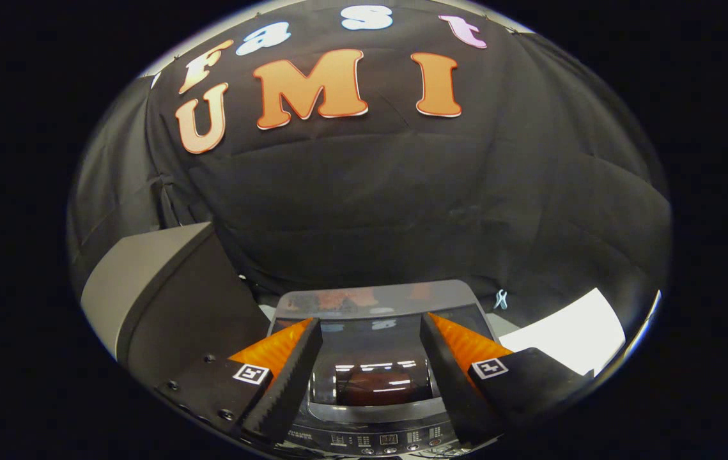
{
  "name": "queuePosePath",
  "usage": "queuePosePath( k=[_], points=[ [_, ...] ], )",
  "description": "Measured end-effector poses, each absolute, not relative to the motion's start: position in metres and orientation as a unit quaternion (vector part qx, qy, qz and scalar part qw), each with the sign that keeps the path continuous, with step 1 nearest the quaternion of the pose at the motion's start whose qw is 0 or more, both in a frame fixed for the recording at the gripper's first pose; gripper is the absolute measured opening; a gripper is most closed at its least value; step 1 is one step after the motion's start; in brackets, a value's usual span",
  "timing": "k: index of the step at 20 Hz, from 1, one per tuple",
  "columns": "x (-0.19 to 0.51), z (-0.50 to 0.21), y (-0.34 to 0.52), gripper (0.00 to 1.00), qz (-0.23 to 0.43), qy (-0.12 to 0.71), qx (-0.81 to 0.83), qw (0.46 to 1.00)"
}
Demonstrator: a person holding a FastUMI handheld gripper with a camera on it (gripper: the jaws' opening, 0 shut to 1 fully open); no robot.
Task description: Put the clothes into the washing machine and then close the washing machine lid.
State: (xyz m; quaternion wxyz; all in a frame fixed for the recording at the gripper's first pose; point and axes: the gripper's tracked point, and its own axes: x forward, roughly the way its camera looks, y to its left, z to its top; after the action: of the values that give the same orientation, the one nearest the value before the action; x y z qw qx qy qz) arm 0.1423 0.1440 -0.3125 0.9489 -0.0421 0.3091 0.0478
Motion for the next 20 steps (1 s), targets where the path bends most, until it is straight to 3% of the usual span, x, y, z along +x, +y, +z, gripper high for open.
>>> queuePosePath(
  k=[12,20],
  points=[
    [0.098,-0.160,0.215,0.99,0.042,0.163,0.004,0.986],
    [0.053,-0.045,0.197,0.98,0.044,0.076,-0.001,0.996]
  ],
)
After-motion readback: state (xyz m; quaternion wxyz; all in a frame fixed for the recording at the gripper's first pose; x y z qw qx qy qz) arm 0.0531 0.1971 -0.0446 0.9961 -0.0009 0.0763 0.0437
